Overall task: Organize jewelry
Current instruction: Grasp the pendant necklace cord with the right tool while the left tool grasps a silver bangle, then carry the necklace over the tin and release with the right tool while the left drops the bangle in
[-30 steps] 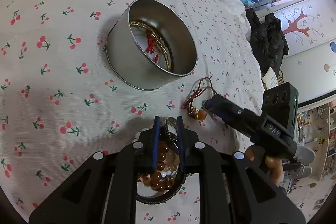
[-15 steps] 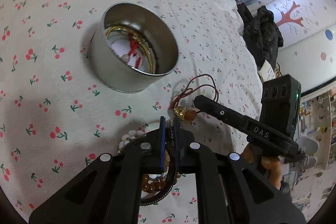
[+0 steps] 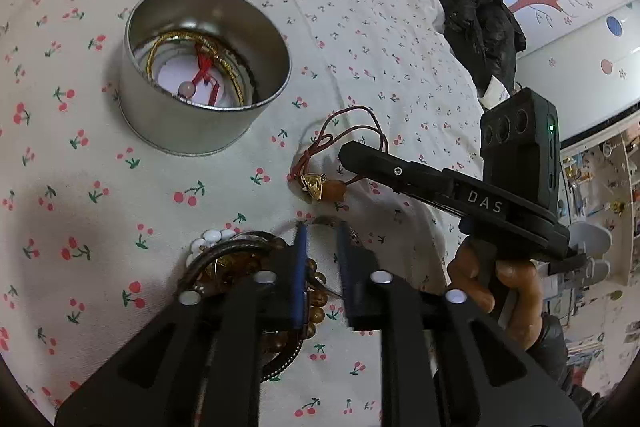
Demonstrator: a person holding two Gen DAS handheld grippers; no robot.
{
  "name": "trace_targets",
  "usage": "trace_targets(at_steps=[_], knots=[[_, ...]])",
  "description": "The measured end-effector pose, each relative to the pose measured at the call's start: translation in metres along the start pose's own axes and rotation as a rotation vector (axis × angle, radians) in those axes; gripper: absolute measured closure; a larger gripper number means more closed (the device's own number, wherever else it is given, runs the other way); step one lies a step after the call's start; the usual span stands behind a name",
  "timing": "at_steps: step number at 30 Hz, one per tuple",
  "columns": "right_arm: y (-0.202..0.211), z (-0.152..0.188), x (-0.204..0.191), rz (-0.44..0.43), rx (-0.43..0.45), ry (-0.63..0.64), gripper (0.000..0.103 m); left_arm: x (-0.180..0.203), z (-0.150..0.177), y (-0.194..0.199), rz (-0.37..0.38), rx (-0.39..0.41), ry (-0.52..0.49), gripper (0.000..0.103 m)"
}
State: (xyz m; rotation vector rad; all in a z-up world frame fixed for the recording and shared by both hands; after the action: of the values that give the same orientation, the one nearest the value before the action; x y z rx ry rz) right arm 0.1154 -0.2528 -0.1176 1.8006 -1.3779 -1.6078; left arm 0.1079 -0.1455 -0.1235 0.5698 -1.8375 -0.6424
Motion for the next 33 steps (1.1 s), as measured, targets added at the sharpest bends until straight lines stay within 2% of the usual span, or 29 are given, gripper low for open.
trace_targets(at_steps=[5,8,13,16,17,22,25,28,33], knots=[[0.002,-0.001,0.000,-0.001,0.003,0.001,0.090,-0.001,-0.005,-0.003,-0.063,0.006,-0.020,0.072],[0.002,0.001,0.000,-0.001,-0.001,0.001,0.090,0.001,-0.009,-0.008,-0.174,0.008,-0.096,0.066],[0.004,0.000,0.002,-0.002,0.001,-0.005,0.090,0.006,-0.008,-0.028,-0.288,-0.038,-0.230,0.065],[0.005,0.000,0.004,0.000,0.004,-0.010,0.090,0.012,-0.004,-0.038,-0.306,-0.070,-0.281,0.091],[0.005,-0.001,0.005,0.000,0.003,-0.010,0.090,0.014,-0.005,-0.039,-0.332,-0.070,-0.308,0.096],[0.006,-0.002,0.005,-0.003,0.007,-0.010,0.090,0.017,-0.008,-0.022,-0.366,-0.013,-0.336,0.098],[0.007,-0.002,0.002,-0.007,0.014,-0.005,0.090,0.015,-0.018,0.003,-0.360,0.073,-0.296,0.098],[0.008,-0.004,-0.001,-0.010,0.022,-0.001,0.090,0.004,-0.027,0.028,-0.388,0.137,-0.256,0.098],[0.007,-0.005,-0.005,-0.009,0.029,0.005,0.090,-0.010,-0.028,0.043,-0.433,0.150,-0.233,0.098]])
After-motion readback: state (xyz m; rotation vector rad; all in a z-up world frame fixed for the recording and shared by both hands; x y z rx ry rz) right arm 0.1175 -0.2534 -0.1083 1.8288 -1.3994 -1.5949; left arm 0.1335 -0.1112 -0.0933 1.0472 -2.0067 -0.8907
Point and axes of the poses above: each gripper's, at about its wrist camera, not at the fingertips, and y roughly against the way its jaws point, x to its right, z to its underside, the point moved 9 cm from there along -y, roughly the way its jaws point, and after that the axes turned 6 degrees about z, right-handed, at the moved point
